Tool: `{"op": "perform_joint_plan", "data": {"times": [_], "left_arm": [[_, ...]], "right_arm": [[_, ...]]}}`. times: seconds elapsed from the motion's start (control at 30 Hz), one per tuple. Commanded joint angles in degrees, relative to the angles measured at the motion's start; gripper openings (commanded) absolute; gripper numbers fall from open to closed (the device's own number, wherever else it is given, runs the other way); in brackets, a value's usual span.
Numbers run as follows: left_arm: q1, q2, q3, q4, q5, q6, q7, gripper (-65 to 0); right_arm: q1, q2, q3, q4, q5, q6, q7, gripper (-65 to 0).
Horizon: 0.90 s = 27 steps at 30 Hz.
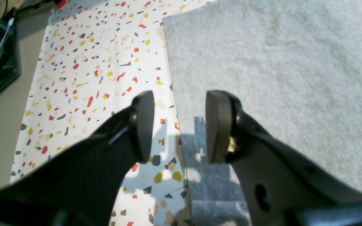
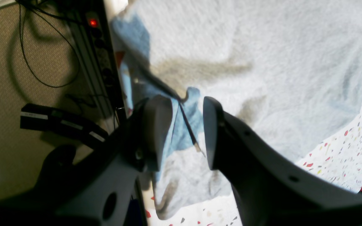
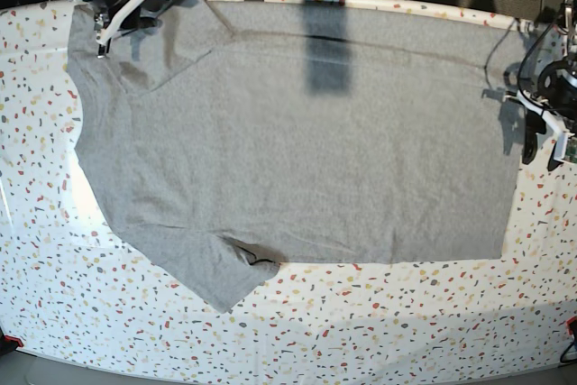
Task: Fold the T-shirt properly
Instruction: 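Grasp the shirt's shoulder edge with the right gripper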
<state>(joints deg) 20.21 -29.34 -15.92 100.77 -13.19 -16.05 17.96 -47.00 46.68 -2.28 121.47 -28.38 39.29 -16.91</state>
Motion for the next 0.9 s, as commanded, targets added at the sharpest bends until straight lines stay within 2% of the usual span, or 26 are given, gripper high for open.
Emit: {"op": "perform_joint_plan", "data": {"times": [0.0,0.2,0.47,0.57,0.77,0.87], "left_arm": [[-0.20,-1.01,-0.55,0.83,-0.37,0.44,-1.75,-39.0],[-0.20,-1.01,-0.55,0.83,-0.35,0.44,-1.75,-39.0],[-0.22,-1.01,-0.55,0.85,-0.35,0.44,-2.03,-39.0],[-0.22,-1.01,-0.55,0.85,-0.35,0.44,-2.56,-39.0],[-0.22,-1.01,-0.55,0.85,-0.35,0.44,-3.06,-39.0],[-0.22,-1.01,-0.55,0.85,-0.35,0.44,-3.06,-39.0]], "right_arm": [[-0.31,0.76,0.37,0.66,0.02,-0.55,1.29,-43.4],[-0.31,0.76,0.37,0.66,0.02,0.71,1.57,-43.4],[-0.31,0.76,0.37,-1.25,0.02,0.71,1.73,-43.4],[-0.28,0.76,0.37,-3.48,0.02,0.71,3.52,-43.4],[-0.26,0.76,0.37,-4.11,0.02,-2.29,6.21,-43.4],[0.44,0.74,0.20,-4.11,0.02,-2.43,6.21,-43.4]]}}
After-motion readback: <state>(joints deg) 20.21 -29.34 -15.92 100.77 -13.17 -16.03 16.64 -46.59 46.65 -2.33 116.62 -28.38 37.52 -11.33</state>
